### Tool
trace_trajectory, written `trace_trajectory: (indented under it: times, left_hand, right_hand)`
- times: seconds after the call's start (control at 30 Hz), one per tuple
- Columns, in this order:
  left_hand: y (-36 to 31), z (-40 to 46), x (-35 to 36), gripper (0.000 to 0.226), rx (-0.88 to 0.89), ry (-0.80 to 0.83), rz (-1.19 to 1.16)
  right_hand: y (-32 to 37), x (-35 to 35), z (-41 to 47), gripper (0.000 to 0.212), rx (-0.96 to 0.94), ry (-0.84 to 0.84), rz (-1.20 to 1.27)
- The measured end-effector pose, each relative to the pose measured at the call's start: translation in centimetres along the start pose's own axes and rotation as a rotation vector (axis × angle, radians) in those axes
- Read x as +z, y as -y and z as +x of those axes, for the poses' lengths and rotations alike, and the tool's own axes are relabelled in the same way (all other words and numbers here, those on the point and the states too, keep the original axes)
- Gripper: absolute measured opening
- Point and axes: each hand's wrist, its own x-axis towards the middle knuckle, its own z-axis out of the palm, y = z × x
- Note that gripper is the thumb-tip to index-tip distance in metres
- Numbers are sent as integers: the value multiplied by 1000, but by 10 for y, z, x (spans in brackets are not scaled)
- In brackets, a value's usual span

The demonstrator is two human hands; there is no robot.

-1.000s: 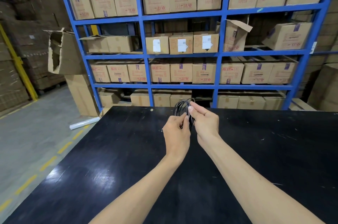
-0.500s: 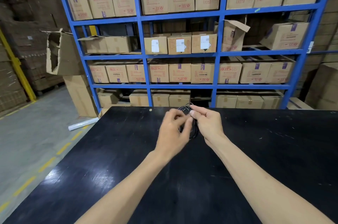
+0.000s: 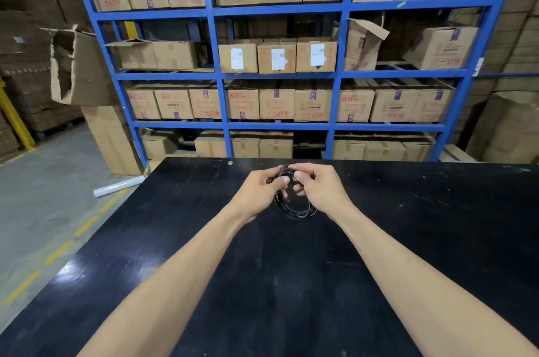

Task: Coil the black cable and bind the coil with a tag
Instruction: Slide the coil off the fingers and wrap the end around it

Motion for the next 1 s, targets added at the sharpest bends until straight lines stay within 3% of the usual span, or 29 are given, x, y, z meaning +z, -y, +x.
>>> trace_trajectory:
  times: [0.13,0.23,0.33,0.5,0.67,0.83,0.93,1.0]
  left_hand:
    - [0,-1,1,29,-230,-59,-479]
    - [-3,-2,0,21,-332,-87,-584]
    - [-7,-2,-2,9,-410,-163,-542]
    - [-4,-2,-7,8,-472,-239,-460]
    - [0,-4,-23,15,-447,-141,-336]
    - [-3,-3,-25,18,-444,-46,-230]
    - [-4,2,-23,28,-509,32,-216]
    - [2,7,-20,21,-576,85,-238]
  right_hand:
    - [3,2,-1,29,-94,-71,-179]
    - [1,4,-4,32,-220,-101,-313]
    - [0,7,-9,29,-292,-107,-350]
    - [-8,19,-8,34,-329,-3,-470]
    - [-16,22,-8,42,-340,97,-593]
    - [-23,33,-13,32,-302,4,-652]
    - [-23,32,-13,38,-257,-40,-659]
    - [-22,30,-15,38,-224,-39,-655]
